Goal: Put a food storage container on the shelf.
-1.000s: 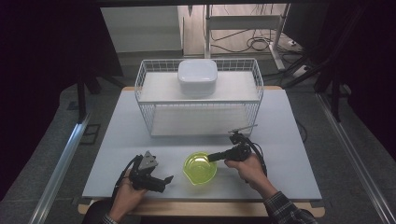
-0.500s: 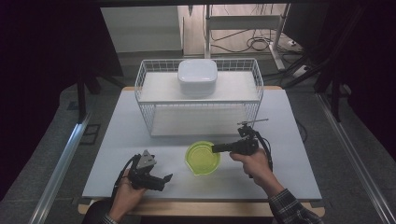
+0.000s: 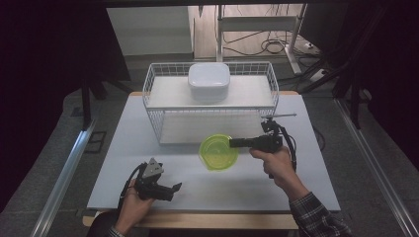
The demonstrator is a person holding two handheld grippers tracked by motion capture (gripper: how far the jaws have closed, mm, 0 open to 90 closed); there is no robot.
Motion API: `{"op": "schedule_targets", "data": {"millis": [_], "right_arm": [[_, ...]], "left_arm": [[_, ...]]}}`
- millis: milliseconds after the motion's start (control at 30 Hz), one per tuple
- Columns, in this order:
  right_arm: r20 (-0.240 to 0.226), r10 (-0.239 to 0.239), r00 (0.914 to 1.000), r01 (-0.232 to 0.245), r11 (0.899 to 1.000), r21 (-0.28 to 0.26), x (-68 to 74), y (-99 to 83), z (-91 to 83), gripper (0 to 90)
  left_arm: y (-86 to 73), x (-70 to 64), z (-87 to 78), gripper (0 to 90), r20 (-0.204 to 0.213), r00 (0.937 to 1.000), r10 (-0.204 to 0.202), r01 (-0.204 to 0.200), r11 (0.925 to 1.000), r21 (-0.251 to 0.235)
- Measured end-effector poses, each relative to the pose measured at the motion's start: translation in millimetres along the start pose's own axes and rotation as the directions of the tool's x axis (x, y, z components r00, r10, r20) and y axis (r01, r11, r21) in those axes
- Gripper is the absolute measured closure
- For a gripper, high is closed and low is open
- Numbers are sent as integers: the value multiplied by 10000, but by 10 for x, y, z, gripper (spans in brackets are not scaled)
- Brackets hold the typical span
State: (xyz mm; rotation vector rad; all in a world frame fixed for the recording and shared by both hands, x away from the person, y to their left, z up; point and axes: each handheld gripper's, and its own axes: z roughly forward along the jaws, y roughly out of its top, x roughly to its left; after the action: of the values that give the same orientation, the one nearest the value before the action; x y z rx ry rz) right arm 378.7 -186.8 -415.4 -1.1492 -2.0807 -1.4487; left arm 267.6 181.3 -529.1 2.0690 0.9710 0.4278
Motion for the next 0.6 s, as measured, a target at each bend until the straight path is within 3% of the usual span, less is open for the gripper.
{"op": "schedule_targets", "data": {"millis": [600], "right_arm": [[92, -484, 9988, 491, 9941, -971, 326, 448, -213, 813]], "left_arm": [[-6, -1, 7, 0, 63, 10000, 52, -52, 10000, 8]]}}
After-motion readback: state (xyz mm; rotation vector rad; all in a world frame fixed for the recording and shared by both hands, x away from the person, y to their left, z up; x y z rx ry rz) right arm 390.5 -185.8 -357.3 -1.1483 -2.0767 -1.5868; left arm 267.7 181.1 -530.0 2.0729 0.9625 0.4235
